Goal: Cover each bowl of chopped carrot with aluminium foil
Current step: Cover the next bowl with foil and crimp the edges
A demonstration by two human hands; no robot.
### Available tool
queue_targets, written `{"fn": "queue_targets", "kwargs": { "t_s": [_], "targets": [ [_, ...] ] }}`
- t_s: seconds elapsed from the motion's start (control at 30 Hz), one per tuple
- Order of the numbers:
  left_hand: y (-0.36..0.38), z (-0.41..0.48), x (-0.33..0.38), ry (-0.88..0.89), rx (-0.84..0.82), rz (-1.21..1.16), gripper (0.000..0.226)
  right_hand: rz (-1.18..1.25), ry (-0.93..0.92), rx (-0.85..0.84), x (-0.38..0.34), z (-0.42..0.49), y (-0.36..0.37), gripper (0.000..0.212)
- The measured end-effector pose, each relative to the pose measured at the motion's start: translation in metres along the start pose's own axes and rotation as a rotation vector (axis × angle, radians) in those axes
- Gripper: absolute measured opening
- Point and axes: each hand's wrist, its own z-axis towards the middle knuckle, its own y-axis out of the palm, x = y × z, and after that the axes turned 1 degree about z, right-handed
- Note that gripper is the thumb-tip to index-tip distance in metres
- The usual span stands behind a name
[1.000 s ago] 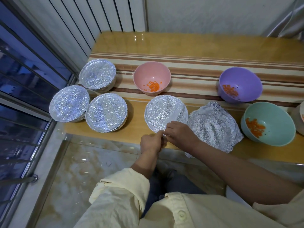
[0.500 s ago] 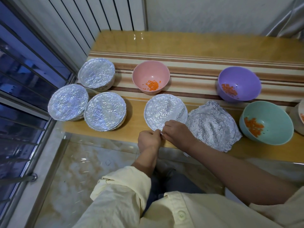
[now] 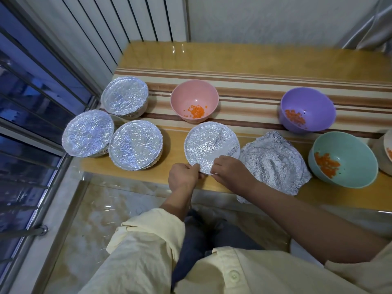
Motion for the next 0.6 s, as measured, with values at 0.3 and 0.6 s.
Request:
{"fn": "queue_targets", "kwargs": {
  "t_s": [0.3,0.6],
  "targets": [
    [0.019,-0.014,-0.005,-0.083,-0.064,-0.188,0.045,0.041,-0.019,-0.001,-0.003,0.005,-0.001,0.027],
    [0.018,-0.016,-0.010,-0.031,-0.032,-0.104,0.049,0.075,0.022,0.034,-0.005,0.004,0.003,0.023]
  ]
}}
